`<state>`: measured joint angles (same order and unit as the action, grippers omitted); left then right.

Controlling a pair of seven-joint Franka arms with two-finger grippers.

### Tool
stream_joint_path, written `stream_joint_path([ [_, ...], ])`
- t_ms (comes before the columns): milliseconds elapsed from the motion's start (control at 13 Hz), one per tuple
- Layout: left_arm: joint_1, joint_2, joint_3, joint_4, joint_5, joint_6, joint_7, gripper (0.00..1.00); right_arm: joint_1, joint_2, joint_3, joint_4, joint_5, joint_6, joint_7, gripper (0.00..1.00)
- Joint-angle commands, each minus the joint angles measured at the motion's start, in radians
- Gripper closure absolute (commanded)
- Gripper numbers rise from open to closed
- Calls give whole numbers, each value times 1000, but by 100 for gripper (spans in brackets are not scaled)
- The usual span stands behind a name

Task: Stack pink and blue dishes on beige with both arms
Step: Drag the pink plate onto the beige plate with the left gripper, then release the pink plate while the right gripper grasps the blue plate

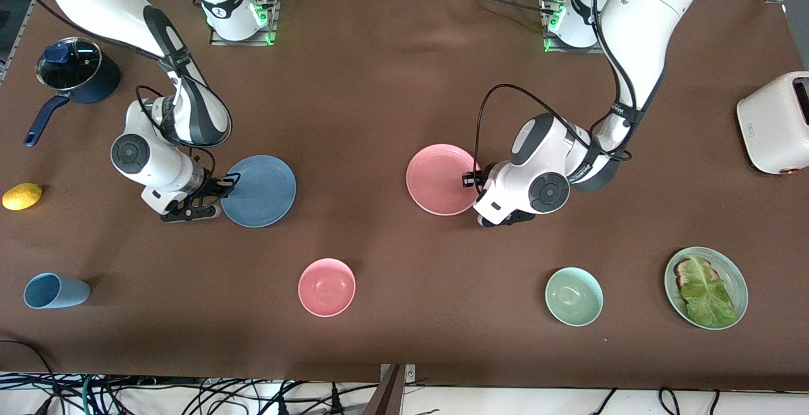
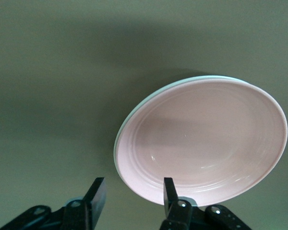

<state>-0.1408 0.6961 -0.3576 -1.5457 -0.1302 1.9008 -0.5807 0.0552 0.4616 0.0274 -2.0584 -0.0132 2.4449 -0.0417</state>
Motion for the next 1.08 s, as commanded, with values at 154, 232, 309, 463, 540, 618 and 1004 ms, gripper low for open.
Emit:
stream_joint_path([
  [154, 81, -47, 3, 21, 76, -69, 7, 0, -5, -34, 11, 104, 10, -160, -9, 100],
  [232, 98, -59, 5, 22, 77, -71, 7, 0, -2, -35, 12, 169, 16, -244, -9, 100],
  [309, 128, -75, 3, 21, 78, -78, 7, 0, 9, -34, 12, 245, 21, -333, -9, 100],
  [463, 162, -102, 5, 21, 95, -100, 9, 0, 64, -32, 11, 357, 21, -443, 3, 100],
  [540, 182, -112, 5, 21, 115, -103, 9, 0, 96, -32, 12, 392, 22, -469, 32, 100],
  [618, 202, -113, 3, 21, 135, -115, 10, 0, 129, -32, 12, 405, 21, -487, 86, 100],
  [1004, 263, -141, 5, 21, 195, -124, 102, 0, 372, -24, 16, 411, 47, -468, 458, 100],
])
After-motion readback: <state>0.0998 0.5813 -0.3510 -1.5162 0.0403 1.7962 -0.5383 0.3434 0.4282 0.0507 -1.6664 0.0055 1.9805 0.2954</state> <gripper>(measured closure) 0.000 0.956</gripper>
